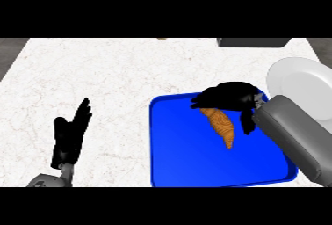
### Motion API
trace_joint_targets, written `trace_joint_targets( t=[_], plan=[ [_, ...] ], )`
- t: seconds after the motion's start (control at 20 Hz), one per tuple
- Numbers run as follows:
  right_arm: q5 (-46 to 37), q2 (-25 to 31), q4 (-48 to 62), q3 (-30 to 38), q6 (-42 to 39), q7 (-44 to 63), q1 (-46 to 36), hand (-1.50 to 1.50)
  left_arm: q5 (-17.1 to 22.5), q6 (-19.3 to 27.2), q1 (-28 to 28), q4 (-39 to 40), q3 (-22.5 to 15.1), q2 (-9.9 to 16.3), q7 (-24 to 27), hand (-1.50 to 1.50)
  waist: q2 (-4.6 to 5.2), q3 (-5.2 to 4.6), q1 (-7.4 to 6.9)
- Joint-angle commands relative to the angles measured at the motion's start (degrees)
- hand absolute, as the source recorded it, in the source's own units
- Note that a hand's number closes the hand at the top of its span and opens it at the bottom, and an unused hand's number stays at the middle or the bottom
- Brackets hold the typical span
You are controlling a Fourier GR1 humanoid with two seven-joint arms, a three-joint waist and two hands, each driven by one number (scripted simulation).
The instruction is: Pick the croissant from the tray and place it in the plate
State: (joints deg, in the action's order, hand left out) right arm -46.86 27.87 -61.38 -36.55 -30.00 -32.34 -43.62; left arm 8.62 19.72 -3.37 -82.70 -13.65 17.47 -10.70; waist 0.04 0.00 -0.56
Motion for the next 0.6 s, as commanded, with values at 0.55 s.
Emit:
trace_joint_targets(
  t=[0.55],
  plan=[
    [-9.37, -7.86, 5.9, 2.88, -0.36, -3.3, 1.59, -1.5, -2.7, -3.33, -2.08, 2.08, 3.33, -3.42, -1.19, 0.0, 0.03, 0.0, 0.2]
  ],
)
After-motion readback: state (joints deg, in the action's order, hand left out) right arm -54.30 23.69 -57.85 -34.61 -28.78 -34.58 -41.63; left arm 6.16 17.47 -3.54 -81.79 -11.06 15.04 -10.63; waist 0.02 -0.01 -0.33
